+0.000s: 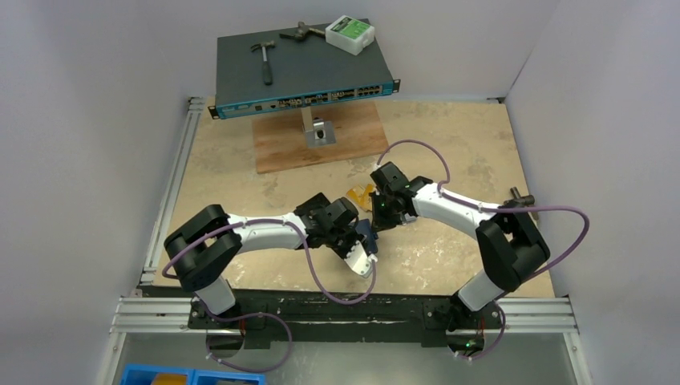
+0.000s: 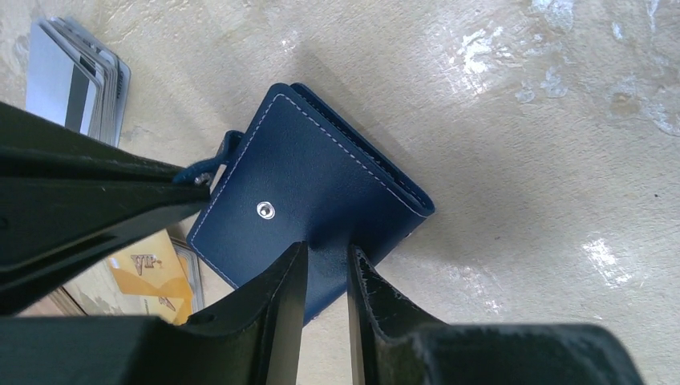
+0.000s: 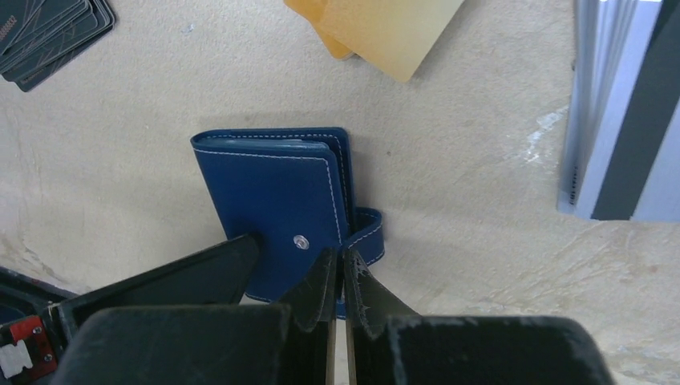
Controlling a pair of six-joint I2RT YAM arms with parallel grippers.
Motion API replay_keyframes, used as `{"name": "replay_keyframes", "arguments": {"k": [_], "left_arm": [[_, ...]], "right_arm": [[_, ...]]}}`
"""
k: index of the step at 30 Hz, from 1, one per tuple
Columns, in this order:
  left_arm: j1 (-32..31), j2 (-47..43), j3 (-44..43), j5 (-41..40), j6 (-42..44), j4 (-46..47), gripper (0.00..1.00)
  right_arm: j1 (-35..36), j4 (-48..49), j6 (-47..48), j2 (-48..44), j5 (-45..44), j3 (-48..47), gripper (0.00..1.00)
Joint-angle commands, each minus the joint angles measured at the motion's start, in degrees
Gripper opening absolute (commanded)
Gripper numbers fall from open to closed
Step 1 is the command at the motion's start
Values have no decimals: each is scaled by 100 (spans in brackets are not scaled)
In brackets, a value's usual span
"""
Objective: Put the credit cards into the card holder
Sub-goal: Close the card holder at the center of the board.
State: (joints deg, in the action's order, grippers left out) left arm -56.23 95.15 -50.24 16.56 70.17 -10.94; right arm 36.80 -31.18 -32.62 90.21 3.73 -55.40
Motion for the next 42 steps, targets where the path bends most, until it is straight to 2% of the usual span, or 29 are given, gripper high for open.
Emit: {"name": "replay_keyframes", "arguments": {"k": [1,21,36,42], "left_arm": [[-20,311,107,-55,237,-356,24],[-4,265,138,224,49,-322,19],[-2,218,177,268,-30,-317,19],[-2,196,181,287,-49,-325,18]], "right_arm": [[14,256,-138,223,313,-190,0],[131,902,-653,462,567,79,0],[333,149,-391,584,-510,-123,0],[388,23,-338,608,-644,-204,0]]}}
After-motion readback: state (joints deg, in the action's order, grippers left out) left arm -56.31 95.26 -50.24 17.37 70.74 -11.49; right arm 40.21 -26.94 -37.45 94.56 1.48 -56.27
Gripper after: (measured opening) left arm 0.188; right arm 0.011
